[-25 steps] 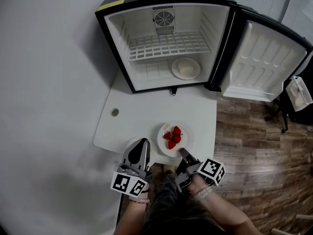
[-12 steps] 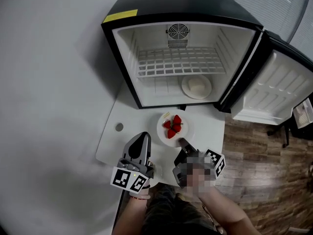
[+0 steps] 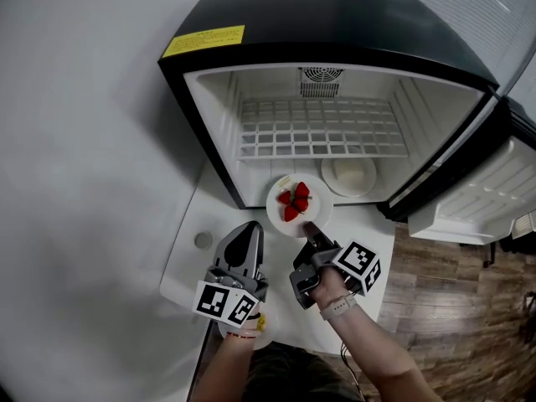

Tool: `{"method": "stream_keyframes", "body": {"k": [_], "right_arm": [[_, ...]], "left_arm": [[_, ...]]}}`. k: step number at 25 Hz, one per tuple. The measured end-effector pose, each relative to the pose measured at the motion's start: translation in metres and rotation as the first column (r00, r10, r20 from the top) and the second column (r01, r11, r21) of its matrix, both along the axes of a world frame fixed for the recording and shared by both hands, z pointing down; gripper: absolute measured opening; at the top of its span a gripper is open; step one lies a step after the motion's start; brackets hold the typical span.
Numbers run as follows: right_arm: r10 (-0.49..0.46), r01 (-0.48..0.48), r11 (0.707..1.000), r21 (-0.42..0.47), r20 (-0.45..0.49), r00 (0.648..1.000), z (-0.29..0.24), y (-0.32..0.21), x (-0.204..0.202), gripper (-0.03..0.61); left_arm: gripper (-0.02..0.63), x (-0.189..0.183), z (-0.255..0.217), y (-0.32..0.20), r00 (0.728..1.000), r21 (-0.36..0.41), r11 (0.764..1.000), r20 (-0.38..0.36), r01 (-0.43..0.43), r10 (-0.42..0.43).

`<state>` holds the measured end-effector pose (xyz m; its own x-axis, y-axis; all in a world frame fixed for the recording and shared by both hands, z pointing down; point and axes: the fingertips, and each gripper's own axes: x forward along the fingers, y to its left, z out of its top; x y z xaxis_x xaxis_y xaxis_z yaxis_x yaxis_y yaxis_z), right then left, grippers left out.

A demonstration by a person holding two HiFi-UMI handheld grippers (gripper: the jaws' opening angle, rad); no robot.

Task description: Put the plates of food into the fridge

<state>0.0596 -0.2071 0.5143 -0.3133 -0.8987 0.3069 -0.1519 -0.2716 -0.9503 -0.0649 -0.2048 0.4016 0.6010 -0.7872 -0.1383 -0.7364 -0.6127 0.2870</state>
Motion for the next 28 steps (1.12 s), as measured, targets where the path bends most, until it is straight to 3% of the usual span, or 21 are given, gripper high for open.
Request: {"method": "stream_keyframes", "body": {"k": [12, 21, 24, 28], "right_arm": [[0.027, -0.026, 0.999, -0.030, 0.021, 0.999, 0.012, -0.077, -0.005, 0.015], [-0.001, 0.002, 0.997, -0.072, 0.018, 1.000, 0.021, -0.104, -0.014, 0.015], [-0.016, 0.015, 0.997, -0.077, -0.008, 1.000, 0.020, -0.111, -0.015, 0.015], [-0.090, 0.078, 0.991, -0.109, -0.109, 0.990, 0.020, -0.117, -0.017, 0.015]], "left_arm": [[0.006, 0.005, 0.015, -0.040, 1.000, -0.025, 1.000, 0.004, 0.004, -0.004], [0.006, 0.004, 0.020, -0.049, 1.000, -0.042, 0.999, -0.005, 0.002, -0.002], [0.006, 0.005, 0.021, -0.050, 1.000, -0.046, 0.999, -0.012, -0.007, 0.007], [0.006, 0.005, 0.022, -0.051, 1.000, -0.051, 0.999, -0.024, -0.014, 0.012]]}}
